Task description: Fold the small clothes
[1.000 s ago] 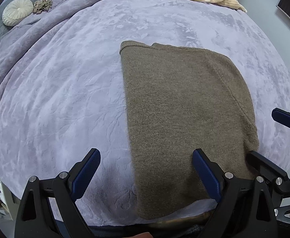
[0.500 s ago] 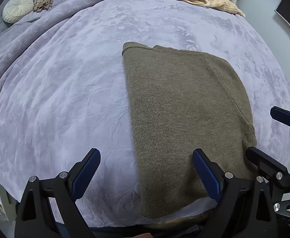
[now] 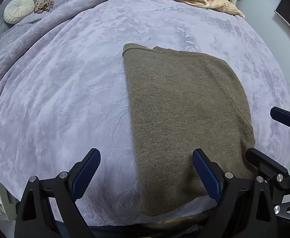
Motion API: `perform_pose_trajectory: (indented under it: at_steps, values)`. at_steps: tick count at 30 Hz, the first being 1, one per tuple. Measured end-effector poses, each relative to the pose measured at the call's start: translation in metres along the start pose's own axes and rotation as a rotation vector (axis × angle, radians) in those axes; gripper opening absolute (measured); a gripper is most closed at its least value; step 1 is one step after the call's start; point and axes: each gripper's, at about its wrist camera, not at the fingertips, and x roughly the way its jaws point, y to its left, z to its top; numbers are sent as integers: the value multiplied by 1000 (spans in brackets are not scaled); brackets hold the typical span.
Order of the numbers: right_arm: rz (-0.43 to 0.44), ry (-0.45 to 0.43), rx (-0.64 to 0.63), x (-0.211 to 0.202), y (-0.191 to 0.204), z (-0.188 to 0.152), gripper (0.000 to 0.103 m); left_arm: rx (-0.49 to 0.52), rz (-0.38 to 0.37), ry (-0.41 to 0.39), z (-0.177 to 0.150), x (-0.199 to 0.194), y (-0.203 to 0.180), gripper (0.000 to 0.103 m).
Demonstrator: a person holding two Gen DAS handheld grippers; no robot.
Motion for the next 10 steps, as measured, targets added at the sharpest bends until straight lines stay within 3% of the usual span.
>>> perform_pose_trajectory:
  at_steps: [10]
  values:
    - [32,-20,31,-1,-10,-7,77,12,33,5,-2,-3,-12,94]
